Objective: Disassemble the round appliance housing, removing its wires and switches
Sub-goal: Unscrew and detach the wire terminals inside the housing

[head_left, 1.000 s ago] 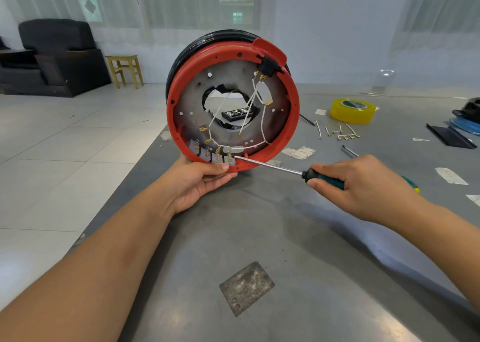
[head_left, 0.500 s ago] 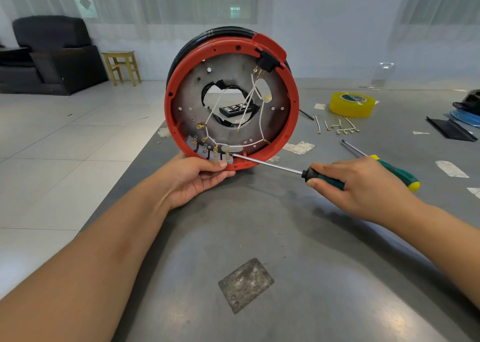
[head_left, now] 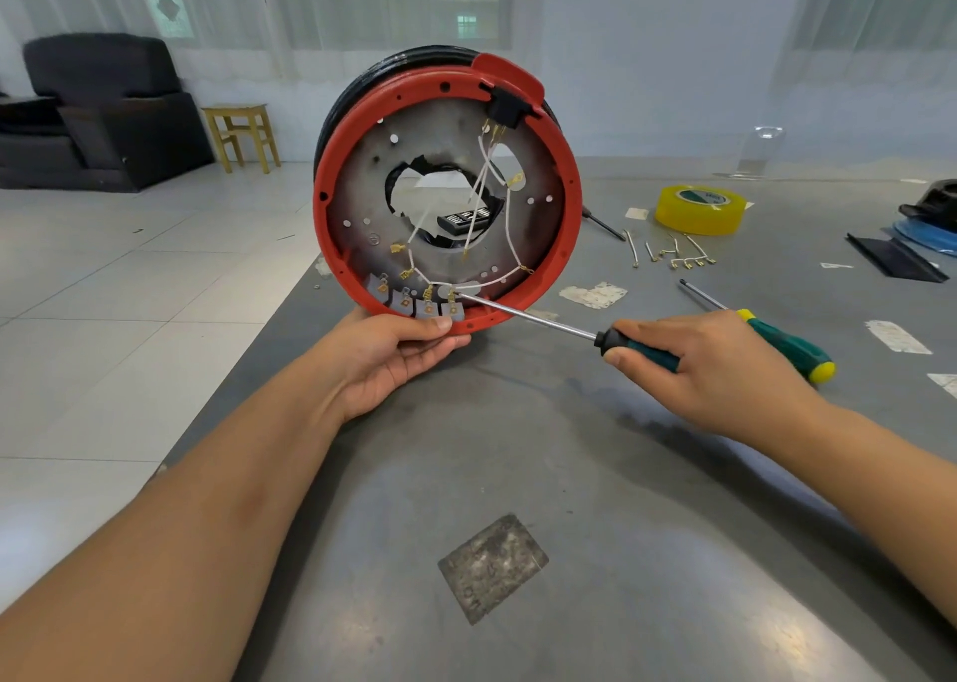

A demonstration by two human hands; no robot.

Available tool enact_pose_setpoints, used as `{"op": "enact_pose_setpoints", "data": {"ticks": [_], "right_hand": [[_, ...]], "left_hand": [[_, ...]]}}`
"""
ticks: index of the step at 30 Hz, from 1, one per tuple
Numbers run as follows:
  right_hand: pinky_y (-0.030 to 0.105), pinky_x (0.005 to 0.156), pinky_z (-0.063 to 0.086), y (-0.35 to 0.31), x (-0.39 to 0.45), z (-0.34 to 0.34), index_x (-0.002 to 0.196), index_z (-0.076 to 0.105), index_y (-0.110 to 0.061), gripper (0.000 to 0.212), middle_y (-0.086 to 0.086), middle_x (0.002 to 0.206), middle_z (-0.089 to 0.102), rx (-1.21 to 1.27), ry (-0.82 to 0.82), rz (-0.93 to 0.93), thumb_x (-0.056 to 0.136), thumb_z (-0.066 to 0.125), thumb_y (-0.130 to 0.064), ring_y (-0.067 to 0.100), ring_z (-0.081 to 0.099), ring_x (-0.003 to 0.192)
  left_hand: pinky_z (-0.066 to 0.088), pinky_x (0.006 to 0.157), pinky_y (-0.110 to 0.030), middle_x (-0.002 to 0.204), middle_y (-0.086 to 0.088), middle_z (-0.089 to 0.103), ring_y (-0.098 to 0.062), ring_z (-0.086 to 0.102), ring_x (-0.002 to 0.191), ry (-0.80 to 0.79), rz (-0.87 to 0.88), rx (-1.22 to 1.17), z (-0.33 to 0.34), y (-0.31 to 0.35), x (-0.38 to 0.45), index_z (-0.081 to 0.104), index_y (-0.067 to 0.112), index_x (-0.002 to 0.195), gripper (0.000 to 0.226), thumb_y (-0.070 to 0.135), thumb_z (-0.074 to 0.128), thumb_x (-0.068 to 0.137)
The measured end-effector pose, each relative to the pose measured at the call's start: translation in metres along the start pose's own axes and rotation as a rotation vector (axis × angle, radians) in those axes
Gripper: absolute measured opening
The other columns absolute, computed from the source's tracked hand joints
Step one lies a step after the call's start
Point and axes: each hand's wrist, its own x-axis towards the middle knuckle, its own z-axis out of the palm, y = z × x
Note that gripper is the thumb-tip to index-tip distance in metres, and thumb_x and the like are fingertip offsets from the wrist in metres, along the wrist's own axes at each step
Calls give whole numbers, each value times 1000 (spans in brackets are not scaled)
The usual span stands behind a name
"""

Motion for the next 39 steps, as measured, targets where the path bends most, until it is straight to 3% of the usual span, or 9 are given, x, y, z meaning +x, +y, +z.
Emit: {"op": "enact_pose_setpoints", "data": {"ticks": [7,19,25,34,39], "right_hand": [[40,50,53,10,0,-12,105,74,-22,46,-3,71,70,-100,-4,-106,97,42,-54,22,59,57],[39,46,50,5,7,-26,107,77,-20,43,-2,66,66,-152,-32,-144,97,47,-49,27,56,53],[38,46,51,3,8,-22,109,76,-18,46,-2,68,67,-147,-59,-151,97,46,-50,25,57,53],[34,44,49,-1,7,-23,110,77,-18,48,-2,68,67,-159,-19,-163,97,43,-49,25,55,51],[26,43,41,-5,7,-25,111,76,-15,49,0,67,67,-175,-16,-185,97,42,-48,22,52,47]], "left_hand": [[63,67,-26,110,-23,78,-36,78,98,-29,-24,59,0,1,-2,70,-6,117,51,-5,76,67],[64,68,-26,111,-24,77,-37,78,97,-23,-54,84,1,2,0,71,-5,117,49,-10,74,68],[63,67,-26,108,-24,78,-37,79,94,-16,-61,97,1,1,1,72,-4,112,31,-17,67,84],[64,67,-27,108,-24,78,-37,79,94,-11,-58,60,1,1,1,72,-5,112,38,-13,73,74],[64,68,-27,108,-24,78,-37,79,95,-18,-51,58,1,1,1,72,-5,111,45,-9,75,67]]}}
